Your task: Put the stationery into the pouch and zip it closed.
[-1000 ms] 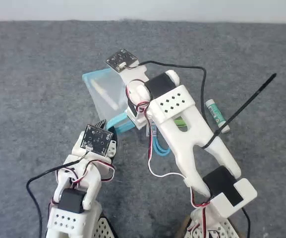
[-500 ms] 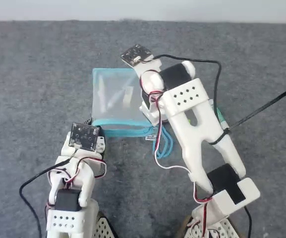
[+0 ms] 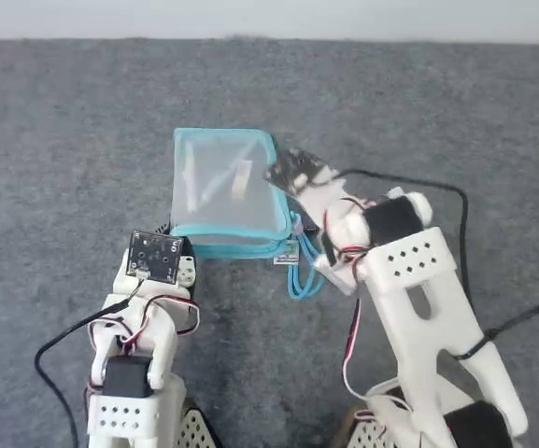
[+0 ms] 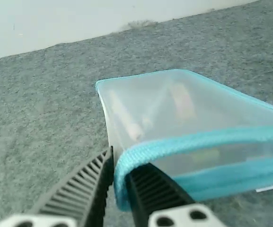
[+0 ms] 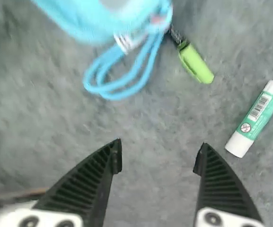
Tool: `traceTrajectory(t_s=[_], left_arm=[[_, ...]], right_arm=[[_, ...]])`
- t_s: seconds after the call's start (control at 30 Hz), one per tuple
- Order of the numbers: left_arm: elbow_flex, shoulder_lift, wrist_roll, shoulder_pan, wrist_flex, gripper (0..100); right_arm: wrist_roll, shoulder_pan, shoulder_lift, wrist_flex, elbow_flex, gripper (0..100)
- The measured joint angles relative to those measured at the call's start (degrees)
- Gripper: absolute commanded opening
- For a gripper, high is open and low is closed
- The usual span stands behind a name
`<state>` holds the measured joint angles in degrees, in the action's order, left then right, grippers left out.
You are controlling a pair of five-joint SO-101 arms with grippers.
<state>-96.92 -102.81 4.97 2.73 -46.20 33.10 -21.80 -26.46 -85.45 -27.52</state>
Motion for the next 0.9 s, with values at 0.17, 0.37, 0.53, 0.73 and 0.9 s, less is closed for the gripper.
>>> traceTrajectory(t_s=[0.17,0.37,0.53,0.73,0.9], left_arm=[[0.00,0.00,0.00,0.00,0.00,1],[0.00,0.00,0.00,0.00,0.00,1],[0.00,0.00,0.00,-0.09,0.00,1],[0.00,0.00,0.00,-0.09,0.00,1],[0.00,0.00,0.00,-0.09,0.00,1]], right_arm=[[16.88,2.90,0.00,6.07,-5.36,25.5],[30.24,3.25,-0.09,13.01,-8.79,25.6],[34.55,2.99,0.79,16.26,-9.14,25.6],[36.13,3.08,11.69,20.31,-6.95,25.6],[37.45,3.25,21.80,23.12,-2.20,25.6]])
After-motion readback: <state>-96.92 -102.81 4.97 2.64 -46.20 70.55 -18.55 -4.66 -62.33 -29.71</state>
